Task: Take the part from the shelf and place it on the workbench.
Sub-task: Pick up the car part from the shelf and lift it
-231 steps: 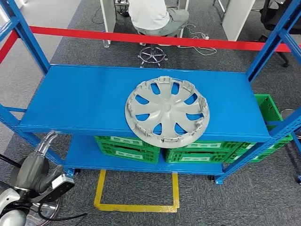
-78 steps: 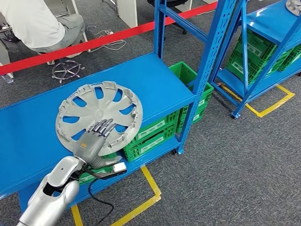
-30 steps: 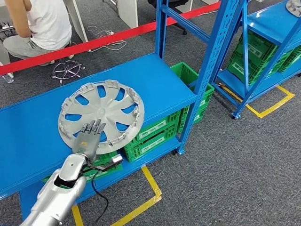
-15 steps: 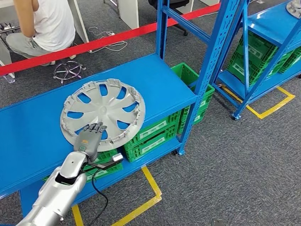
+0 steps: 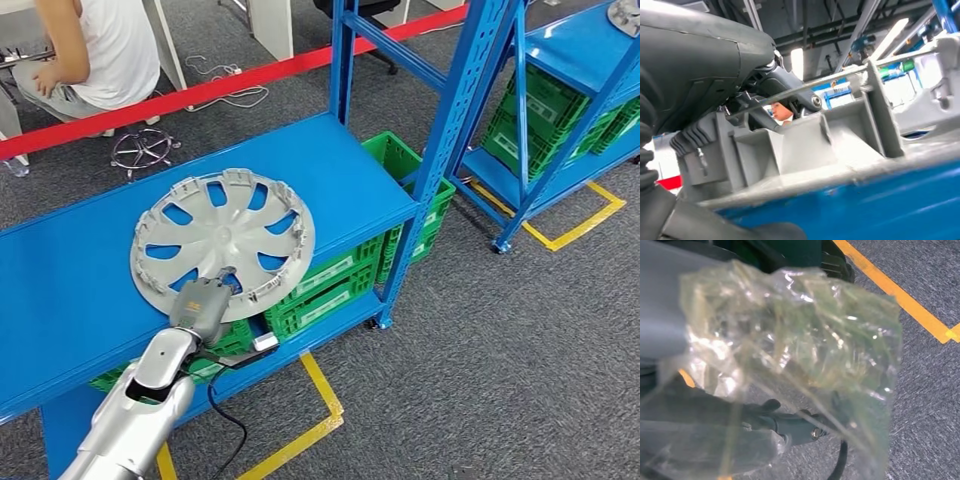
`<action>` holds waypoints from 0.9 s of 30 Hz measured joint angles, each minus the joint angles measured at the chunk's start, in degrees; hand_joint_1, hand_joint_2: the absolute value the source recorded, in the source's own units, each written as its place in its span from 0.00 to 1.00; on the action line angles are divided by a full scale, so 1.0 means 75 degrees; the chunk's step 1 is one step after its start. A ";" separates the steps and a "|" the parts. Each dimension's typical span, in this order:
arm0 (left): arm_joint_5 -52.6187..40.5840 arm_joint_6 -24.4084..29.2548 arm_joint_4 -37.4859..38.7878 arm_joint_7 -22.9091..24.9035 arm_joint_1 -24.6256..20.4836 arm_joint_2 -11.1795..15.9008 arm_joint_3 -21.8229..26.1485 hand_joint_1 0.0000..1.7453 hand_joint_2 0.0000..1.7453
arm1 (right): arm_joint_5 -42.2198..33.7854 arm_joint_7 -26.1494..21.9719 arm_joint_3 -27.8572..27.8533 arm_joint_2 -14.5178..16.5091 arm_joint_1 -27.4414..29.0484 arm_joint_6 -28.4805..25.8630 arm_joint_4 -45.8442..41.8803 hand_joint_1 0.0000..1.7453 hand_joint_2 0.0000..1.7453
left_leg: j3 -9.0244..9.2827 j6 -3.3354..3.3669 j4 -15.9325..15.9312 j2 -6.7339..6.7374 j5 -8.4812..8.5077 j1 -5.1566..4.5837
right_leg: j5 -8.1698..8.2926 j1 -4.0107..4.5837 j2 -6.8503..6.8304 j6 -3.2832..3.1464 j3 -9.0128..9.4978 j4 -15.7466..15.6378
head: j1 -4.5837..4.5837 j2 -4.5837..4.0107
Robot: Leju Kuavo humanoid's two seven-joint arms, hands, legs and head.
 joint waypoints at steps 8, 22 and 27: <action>-0.0001 0.0013 -0.0548 -0.0011 0.0185 -0.0037 -0.0148 1.00 1.00 | 0.0004 -0.0008 -0.0053 0.0003 0.0004 -0.0013 0.0000 0.00 0.00 | -0.0003 -0.0002 0.0000 0.0000 -0.0011 0.0000 | -0.0010 0.0000 -0.0002 0.0000 -0.0004 0.0000 | -0.0001 0.0000; 0.0494 0.0450 -0.1231 -0.0450 0.0507 -0.0027 -0.0304 0.85 1.00 | 0.0063 -0.0103 -0.0146 0.0012 0.0021 -0.0031 0.0000 0.00 0.00 | -0.0005 -0.0002 0.0000 0.0000 -0.0014 0.0000 | -0.0011 0.0000 -0.0001 -0.0001 -0.0006 0.0000 | -0.0001 0.0000; 0.0672 0.0897 -0.1715 -0.0676 0.0789 -0.0023 -0.0307 0.15 1.00 | 0.0090 -0.0118 -0.0181 0.0015 0.0033 -0.0065 0.0000 0.00 0.00 | -0.0010 -0.0005 0.0000 0.0001 -0.0017 0.0000 | -0.0012 0.0000 0.0001 -0.0002 -0.0012 0.0000 | -0.0001 0.0000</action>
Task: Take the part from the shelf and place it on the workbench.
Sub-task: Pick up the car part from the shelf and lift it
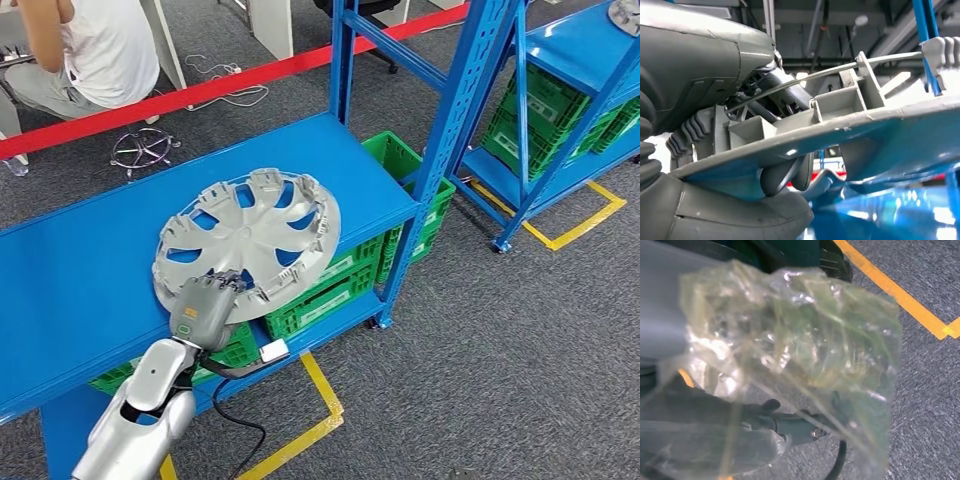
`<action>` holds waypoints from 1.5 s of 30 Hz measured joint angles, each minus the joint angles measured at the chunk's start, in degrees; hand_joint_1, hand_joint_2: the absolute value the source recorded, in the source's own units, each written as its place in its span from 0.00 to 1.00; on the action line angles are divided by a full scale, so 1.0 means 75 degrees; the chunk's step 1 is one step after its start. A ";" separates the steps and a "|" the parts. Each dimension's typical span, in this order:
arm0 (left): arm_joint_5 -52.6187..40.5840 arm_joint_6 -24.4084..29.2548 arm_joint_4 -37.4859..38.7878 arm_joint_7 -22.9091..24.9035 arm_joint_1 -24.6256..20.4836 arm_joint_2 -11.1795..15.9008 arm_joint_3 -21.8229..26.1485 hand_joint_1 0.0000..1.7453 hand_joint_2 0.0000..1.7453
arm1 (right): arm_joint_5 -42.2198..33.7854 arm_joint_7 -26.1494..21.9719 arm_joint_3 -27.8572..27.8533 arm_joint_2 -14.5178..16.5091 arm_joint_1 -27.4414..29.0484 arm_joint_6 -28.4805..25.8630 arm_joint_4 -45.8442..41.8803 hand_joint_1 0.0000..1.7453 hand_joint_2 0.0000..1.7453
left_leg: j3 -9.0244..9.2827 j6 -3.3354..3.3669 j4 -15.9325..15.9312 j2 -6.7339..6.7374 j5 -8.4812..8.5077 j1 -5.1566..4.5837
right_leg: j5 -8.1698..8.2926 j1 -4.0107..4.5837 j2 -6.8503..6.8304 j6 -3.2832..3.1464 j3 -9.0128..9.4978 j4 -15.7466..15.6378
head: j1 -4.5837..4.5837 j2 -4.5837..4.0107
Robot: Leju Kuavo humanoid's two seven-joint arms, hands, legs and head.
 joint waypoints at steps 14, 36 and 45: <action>-0.0109 -0.0106 -0.0410 0.0048 0.0181 0.0056 0.0000 1.00 1.00 | 0.0103 -0.0025 -0.0116 0.0002 0.0019 -0.0033 0.0000 0.00 0.00 | -0.0001 -0.0004 0.0000 0.0001 -0.0002 0.0000 | 0.0000 0.0000 0.0002 0.0000 -0.0003 0.0000 | -0.0001 0.0000; 0.0189 0.0512 -0.0779 -0.0437 0.0437 0.0054 -0.0045 1.00 1.00 | 0.0198 -0.0071 -0.0264 0.0026 0.0025 -0.0133 0.0000 0.00 0.00 | -0.0005 0.0009 0.0016 0.0003 -0.0014 -0.0009 | 0.0005 -0.0012 0.0005 0.0008 0.0001 -0.0016 | -0.0001 0.0000; -0.0355 0.1291 -0.1793 -0.0699 0.0944 -0.0002 -0.0563 1.00 1.00 | 0.0299 -0.0095 -0.0377 0.0111 0.0023 -0.0627 0.0000 0.00 0.00 | 0.0084 0.0226 -0.0306 0.0078 0.0232 0.0063 | -0.1026 -0.0128 0.0022 0.0287 -0.0684 0.1719 | 0.0017 0.0000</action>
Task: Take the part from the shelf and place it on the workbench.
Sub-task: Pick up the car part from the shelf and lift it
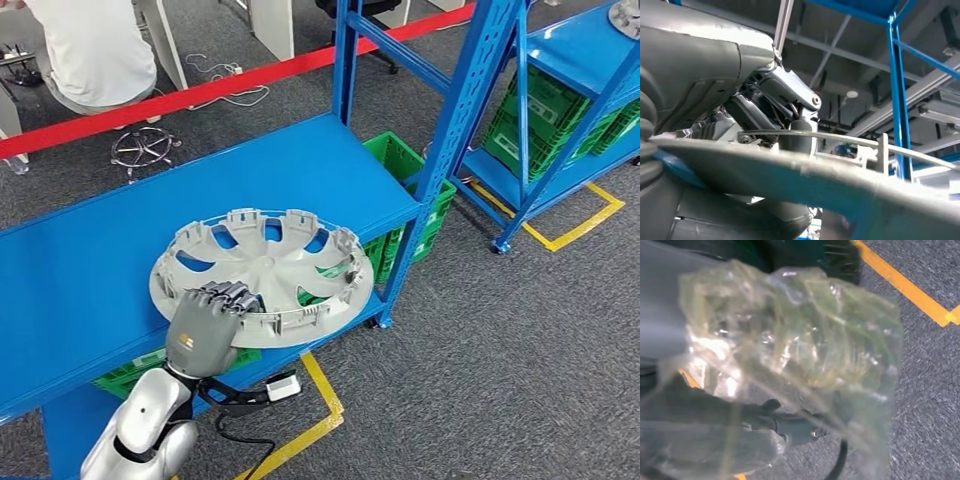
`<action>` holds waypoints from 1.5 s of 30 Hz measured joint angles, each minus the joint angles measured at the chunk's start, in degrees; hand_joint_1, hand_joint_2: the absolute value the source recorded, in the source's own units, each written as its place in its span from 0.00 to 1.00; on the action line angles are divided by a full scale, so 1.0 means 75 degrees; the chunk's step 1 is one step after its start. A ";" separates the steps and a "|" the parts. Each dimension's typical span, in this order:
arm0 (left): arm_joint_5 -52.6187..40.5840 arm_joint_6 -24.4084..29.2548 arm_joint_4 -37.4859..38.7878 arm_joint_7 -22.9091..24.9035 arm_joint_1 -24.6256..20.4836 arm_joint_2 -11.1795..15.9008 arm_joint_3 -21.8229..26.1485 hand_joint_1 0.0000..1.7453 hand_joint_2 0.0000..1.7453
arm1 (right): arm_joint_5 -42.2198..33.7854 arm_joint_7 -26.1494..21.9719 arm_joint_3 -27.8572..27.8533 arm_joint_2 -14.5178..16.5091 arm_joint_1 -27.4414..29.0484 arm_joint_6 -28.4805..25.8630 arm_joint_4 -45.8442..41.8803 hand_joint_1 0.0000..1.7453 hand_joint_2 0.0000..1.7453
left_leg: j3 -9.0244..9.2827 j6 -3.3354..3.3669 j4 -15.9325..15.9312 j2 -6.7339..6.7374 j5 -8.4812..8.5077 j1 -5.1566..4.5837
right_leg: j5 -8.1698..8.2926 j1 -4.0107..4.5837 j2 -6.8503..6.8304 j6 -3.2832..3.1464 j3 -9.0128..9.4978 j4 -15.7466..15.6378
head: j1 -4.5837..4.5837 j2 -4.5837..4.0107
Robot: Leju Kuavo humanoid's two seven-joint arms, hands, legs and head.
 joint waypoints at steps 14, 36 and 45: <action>-0.0395 0.0344 -0.0509 0.0028 0.0227 0.0031 -0.0331 1.00 1.00 | 0.0060 -0.0220 -0.0076 0.0095 -0.0075 -0.0068 -0.0010 0.00 0.00 | -0.0655 -0.0515 0.1606 -0.0115 -0.1141 0.0109 | 0.0952 -0.0062 0.0043 -0.0368 0.0753 -0.1665 | -0.0007 0.0000; -0.0742 0.0707 -0.0756 -0.0067 0.0326 0.0128 -0.0696 1.00 1.00 | 0.0069 -0.0476 -0.0184 0.0104 -0.0069 0.0230 -0.0012 0.00 0.00 | -0.0193 0.0080 0.0136 -0.0081 0.0023 -0.0234 | 0.0616 0.0107 0.0050 -0.0148 0.1135 -0.1196 | 0.0013 0.0000; -0.0740 0.0820 -0.0817 -0.0149 0.0348 0.0146 -0.0716 1.00 1.00 | 0.0130 -0.0480 -0.0193 0.0106 -0.0082 0.0194 -0.0009 0.00 0.00 | -0.0809 -0.0300 0.1639 -0.0159 -0.1132 -0.0151 | 0.0971 0.0092 -0.0008 -0.0525 0.1177 -0.2120 | -0.0020 0.0000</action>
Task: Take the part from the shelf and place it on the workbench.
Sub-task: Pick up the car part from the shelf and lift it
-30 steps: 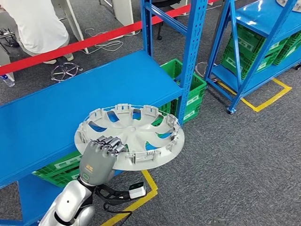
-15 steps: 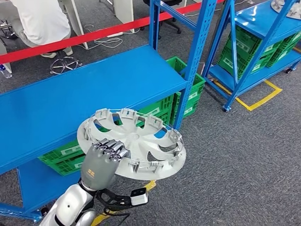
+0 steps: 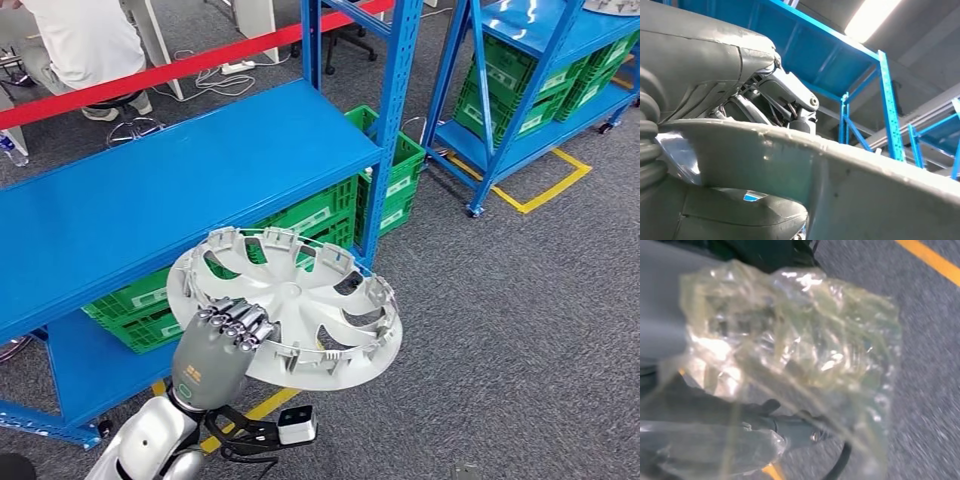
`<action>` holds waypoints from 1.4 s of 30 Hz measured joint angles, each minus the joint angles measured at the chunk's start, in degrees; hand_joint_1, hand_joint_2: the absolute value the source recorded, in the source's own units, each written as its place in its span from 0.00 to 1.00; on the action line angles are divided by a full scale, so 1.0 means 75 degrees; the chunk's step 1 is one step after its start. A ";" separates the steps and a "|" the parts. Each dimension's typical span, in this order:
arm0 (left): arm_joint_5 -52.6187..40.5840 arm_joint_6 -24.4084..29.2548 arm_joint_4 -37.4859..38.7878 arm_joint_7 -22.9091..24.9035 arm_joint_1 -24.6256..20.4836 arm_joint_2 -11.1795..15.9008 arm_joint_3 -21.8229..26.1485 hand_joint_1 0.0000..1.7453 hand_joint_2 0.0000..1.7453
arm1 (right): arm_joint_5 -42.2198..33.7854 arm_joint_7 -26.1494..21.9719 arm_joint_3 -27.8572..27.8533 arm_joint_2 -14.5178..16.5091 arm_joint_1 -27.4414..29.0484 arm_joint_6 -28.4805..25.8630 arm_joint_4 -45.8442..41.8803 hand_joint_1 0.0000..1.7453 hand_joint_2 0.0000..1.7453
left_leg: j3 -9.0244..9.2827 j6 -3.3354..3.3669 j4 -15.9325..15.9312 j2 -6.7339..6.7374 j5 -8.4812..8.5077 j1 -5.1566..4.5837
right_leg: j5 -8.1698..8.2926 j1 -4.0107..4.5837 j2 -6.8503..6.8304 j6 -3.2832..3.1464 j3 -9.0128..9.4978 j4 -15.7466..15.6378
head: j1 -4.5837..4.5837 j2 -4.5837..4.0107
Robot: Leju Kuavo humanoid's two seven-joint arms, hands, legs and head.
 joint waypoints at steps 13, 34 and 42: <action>0.0000 0.0003 -0.0020 -0.0001 0.0006 0.0028 -0.0023 1.00 1.00 | 0.0005 -0.0004 -0.0008 0.0001 0.0038 0.0000 0.0000 0.00 0.00 | 0.1210 0.0329 -0.1388 -0.0025 0.0537 0.0112 | 0.0028 -0.0114 0.0023 0.0512 -0.1129 0.0823 | 0.0025 0.0000; 0.1198 -0.0389 0.0075 -0.0270 0.0022 0.0007 -0.0023 1.00 1.00 | -0.0020 0.0004 -0.0101 0.0068 0.0027 -0.0043 -0.0012 0.00 0.00 | -0.0027 -0.0044 0.0459 -0.0016 0.0208 0.0090 | -0.0036 0.0035 0.0283 0.0049 0.0017 0.0013 | 0.0047 0.0000; 0.1250 -0.0453 0.0141 -0.0374 0.0002 -0.0063 0.0028 1.00 1.00 | -0.0071 0.0015 -0.0203 0.0128 0.0007 -0.0169 -0.0014 0.00 0.00 | 0.0993 0.0065 -0.1295 -0.0317 0.0637 0.0209 | 0.0058 -0.0051 0.0632 0.0400 -0.0544 0.0405 | 0.0055 0.0000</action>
